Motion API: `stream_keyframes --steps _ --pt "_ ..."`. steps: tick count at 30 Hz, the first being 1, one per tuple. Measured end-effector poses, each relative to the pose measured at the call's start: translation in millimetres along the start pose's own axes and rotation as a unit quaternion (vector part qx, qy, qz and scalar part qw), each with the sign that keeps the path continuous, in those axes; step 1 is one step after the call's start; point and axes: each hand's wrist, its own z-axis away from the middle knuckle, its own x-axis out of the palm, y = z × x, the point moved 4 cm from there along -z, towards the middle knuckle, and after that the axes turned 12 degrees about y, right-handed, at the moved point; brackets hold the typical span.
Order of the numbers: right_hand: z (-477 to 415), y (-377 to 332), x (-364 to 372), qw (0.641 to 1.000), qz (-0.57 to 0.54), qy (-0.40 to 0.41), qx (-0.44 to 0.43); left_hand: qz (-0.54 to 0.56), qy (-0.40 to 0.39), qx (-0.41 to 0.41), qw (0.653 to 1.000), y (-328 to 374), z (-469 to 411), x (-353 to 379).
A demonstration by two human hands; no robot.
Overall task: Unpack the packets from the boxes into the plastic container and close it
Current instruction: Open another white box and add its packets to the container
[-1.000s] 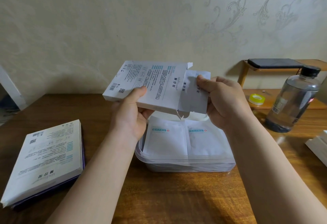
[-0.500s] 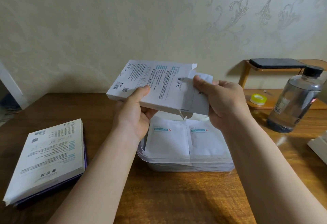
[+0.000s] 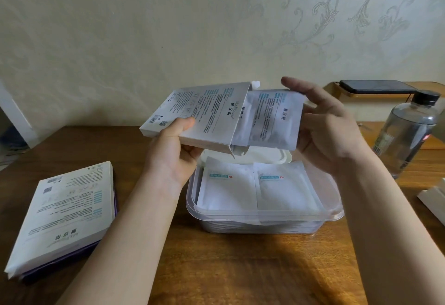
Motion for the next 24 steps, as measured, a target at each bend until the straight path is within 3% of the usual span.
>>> stream_keyframes --steps 3,5,8,12,15,17,20,24 --pt "0 2 -2 0.984 0.141 0.021 -0.109 -0.011 -0.003 -0.014 1.000 -3 1 1" --pt "-2 2 -5 0.977 0.162 0.045 -0.134 -0.017 0.006 -0.015 1.000 -4 1 -1" --pt "-4 0 -7 0.980 0.117 0.067 -0.144 -0.016 0.026 -0.004 1.000 -3 -2 -4" --pt "-4 -2 -9 0.989 -0.058 0.097 -0.095 -0.006 0.054 0.033 0.998 0 -3 -9" --pt "-4 -4 -14 0.980 -0.057 0.167 -0.088 0.011 0.075 0.061 0.995 3 -2 -12" --pt "-6 -2 -19 0.971 0.010 0.224 -0.089 0.018 0.092 0.076 0.993 5 -2 -13" --pt "-11 6 -23 0.934 0.221 0.260 -0.104 0.025 0.104 0.095 0.990 7 -3 -15" --pt "-11 22 -17 0.934 0.287 0.209 -0.044 0.037 0.114 0.108 0.987 11 -2 -17"
